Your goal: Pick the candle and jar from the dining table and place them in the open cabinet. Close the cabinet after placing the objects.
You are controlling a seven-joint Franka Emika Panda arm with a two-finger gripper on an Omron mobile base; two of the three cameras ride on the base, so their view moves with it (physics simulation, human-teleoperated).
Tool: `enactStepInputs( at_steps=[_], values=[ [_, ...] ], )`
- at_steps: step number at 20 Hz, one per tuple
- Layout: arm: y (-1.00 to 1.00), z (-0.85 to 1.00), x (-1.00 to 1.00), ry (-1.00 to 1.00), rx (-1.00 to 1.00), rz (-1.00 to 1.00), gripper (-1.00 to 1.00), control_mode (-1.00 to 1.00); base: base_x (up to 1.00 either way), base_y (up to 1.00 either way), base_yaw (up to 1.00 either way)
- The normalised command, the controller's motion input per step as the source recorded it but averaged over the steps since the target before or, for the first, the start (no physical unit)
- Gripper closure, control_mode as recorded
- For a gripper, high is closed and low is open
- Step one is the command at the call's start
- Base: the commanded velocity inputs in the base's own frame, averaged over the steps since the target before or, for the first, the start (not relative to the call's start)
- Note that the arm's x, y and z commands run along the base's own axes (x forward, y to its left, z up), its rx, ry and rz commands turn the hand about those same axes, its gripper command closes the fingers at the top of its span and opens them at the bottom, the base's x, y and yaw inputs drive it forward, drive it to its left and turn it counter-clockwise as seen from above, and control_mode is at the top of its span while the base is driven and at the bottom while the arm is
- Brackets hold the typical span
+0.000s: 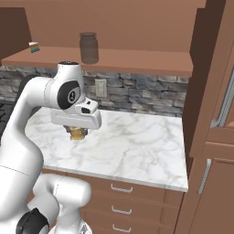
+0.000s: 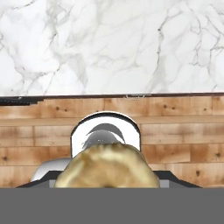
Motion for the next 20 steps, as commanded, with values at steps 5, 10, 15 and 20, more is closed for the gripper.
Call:
enactStepInputs(
  at_steps=[5,10,15,20],
  values=[
    [0.00,0.00,0.00,0.00,0.00,0.00,1.00,1.00,0.15,0.00,0.00],
    [0.00,0.00,0.00,0.00,0.00,0.00,1.00,1.00,0.04,0.00,0.00],
    [0.00,0.00,0.00,0.00,0.00,0.00,1.00,1.00,0.02,0.00,0.00],
    [-0.03,0.09,0.11,0.00,0.00,0.00,1.00,-1.00,0.03,0.00,0.00]
  ],
)
